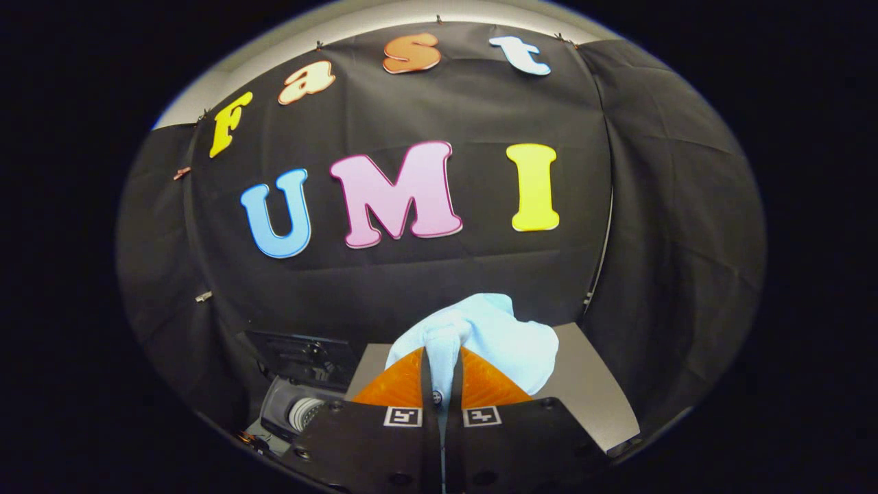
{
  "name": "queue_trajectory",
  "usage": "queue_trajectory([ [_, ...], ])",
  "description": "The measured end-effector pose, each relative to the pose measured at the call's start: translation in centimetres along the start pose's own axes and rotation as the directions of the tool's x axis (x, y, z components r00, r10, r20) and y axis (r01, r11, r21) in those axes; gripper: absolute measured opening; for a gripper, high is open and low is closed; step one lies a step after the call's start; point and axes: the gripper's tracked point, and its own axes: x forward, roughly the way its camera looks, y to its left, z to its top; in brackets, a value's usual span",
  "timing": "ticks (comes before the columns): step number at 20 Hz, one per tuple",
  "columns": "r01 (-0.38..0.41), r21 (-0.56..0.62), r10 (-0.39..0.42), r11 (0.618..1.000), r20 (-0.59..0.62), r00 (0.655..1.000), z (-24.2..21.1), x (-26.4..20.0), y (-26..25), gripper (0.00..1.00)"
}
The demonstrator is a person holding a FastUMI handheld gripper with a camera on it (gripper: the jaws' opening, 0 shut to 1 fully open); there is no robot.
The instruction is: Put the clothes into the washing machine and then close the washing machine lid.
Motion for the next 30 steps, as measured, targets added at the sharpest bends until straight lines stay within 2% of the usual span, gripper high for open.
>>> queue_trajectory([
  [6, -0.119, -0.029, 0.121, 0.993, 0.117, 0.986, 4.9, -3.4, 6.4, 0.07],
  [13, -0.322, -0.059, 0.327, 0.945, 0.095, 0.94, 4.5, -2.9, 17.3, 0.07],
  [22, -0.545, -0.064, 0.543, 0.836, -0.044, 0.838, -0.7, 1.1, 29.8, 0.07],
  [28, -0.622, -0.044, 0.602, 0.782, -0.212, 0.77, -7.8, 4.9, 34.2, 0.07],
  [30, -0.628, -0.026, 0.596, 0.778, -0.285, 0.751, -10.9, 6.0, 34.8, 0.07],
])
